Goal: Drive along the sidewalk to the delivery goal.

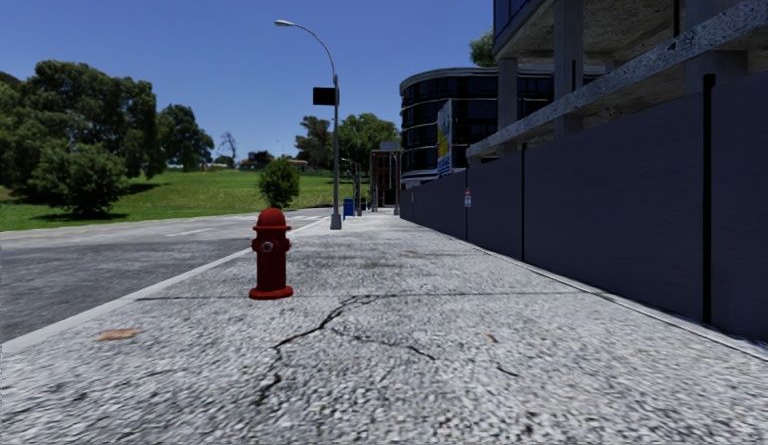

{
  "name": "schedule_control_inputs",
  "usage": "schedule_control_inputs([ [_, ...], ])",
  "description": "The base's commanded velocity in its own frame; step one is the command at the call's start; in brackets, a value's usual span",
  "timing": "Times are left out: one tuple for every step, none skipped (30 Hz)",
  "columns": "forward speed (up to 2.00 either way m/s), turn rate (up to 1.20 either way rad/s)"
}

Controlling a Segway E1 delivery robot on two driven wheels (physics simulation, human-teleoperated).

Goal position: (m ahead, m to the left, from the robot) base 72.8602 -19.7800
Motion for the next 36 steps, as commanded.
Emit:
schedule_control_inputs([
  [1.76,-0.54],
  [1.76,0.0],
  [1.76,0.0],
  [1.76,0.0],
  [1.76,0.0],
  [1.76,0.0],
  [1.76,0.0],
  [1.76,0.0],
  [1.76,0.0],
  [1.76,0.0],
  [1.76,0.0],
  [1.76,0.0],
  [1.76,0.0],
  [1.76,0.0],
  [1.76,0.0],
  [1.76,0.0],
  [1.76,0.0],
  [1.76,0.0],
  [1.76,0.0],
  [1.76,0.0],
  [1.8,0.0],
  [1.88,0.0],
  [2.0,0.0],
  [2.0,0.0],
  [2.0,0.0],
  [2.0,0.0],
  [2.0,0.0],
  [2.0,0.0],
  [2.0,0.0],
  [2.0,0.0],
  [2.0,0.0],
  [2.0,0.0],
  [2.0,0.0],
  [2.0,0.0],
  [2.0,0.0],
  [2.0,0.0],
])
